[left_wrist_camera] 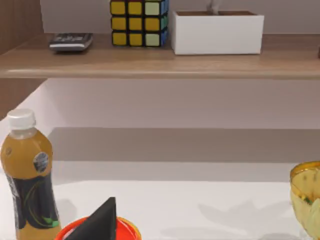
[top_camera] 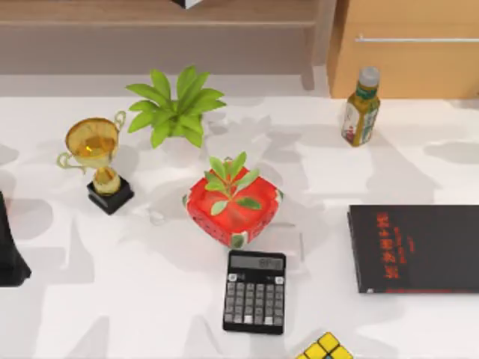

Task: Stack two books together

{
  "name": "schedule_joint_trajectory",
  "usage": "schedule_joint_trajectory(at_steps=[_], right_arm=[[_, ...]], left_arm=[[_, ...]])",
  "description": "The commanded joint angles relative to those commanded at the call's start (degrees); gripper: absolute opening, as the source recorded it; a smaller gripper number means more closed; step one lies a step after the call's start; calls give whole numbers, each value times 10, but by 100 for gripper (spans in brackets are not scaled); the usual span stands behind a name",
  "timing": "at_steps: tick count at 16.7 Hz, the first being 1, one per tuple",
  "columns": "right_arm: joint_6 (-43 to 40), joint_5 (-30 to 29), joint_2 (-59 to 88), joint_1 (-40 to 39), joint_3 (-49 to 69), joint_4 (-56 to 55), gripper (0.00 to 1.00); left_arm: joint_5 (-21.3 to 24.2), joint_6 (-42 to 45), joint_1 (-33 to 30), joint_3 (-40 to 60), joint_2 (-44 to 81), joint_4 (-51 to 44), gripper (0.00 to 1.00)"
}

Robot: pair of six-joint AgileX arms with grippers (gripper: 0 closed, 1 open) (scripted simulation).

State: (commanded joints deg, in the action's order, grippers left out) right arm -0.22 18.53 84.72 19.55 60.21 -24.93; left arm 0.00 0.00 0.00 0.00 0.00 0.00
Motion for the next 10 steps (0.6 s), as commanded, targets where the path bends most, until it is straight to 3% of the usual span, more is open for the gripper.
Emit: schedule_joint_trajectory(at_steps=[5,10], right_arm=[[0,47,232,52,159,-66,100],[0,66,316,73,221,-92,100]], left_arm=[[0,0,0,0,0,0,100],[0,0,0,0,0,0,100]])
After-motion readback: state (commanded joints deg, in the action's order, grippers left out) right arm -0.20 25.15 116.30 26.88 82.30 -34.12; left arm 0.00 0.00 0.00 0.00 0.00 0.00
